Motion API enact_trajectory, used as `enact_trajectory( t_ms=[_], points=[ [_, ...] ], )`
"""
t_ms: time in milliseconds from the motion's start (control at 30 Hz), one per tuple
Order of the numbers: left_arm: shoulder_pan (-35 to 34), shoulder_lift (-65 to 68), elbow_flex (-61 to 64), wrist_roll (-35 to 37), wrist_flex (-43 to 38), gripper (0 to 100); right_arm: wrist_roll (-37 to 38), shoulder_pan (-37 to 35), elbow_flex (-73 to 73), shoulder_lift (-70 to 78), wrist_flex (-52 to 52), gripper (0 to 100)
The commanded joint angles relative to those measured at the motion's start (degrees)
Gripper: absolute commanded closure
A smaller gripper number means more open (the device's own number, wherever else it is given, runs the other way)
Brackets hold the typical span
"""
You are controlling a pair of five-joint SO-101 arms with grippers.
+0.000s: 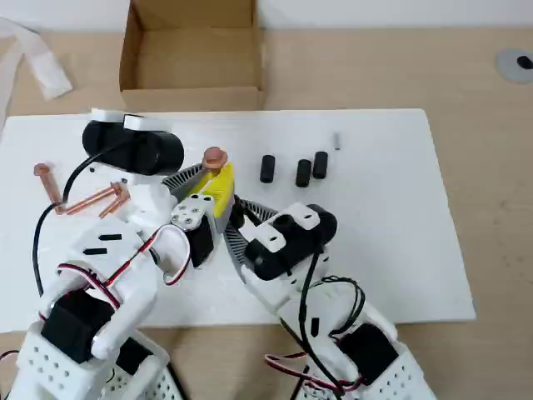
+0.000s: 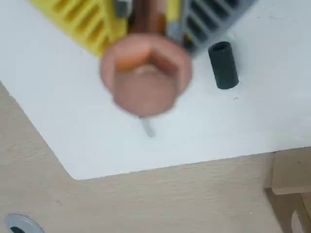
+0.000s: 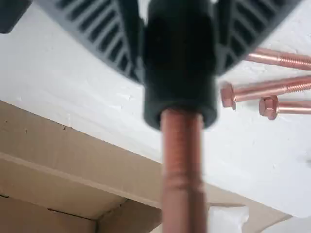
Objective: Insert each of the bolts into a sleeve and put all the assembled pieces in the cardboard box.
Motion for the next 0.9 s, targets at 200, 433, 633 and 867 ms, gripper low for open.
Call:
enact_trajectory(
  t_ms=[200, 433, 633, 867],
  points=[
    [4.7, 0.1, -1.1, -1.5, 5.2, 90, 0.1, -1.0, -3.7, -3.8, -1.7, 98.9],
    [4.7, -0.3, -1.6, 0.2, 7.2, 90, 0.1, -1.0, -3.7, -3.8, -1.7, 98.9],
    [4.3, 0.1, -4.3, 3.9, 12.8, 84, 0.2, -0.8, -3.7, -3.6, -1.7, 98.9],
    [-1.3, 0.1, -8.5, 3.8, 16.3, 84, 2.5, -0.7, -3.7, -3.3, -2.6, 98.9]
  ],
)
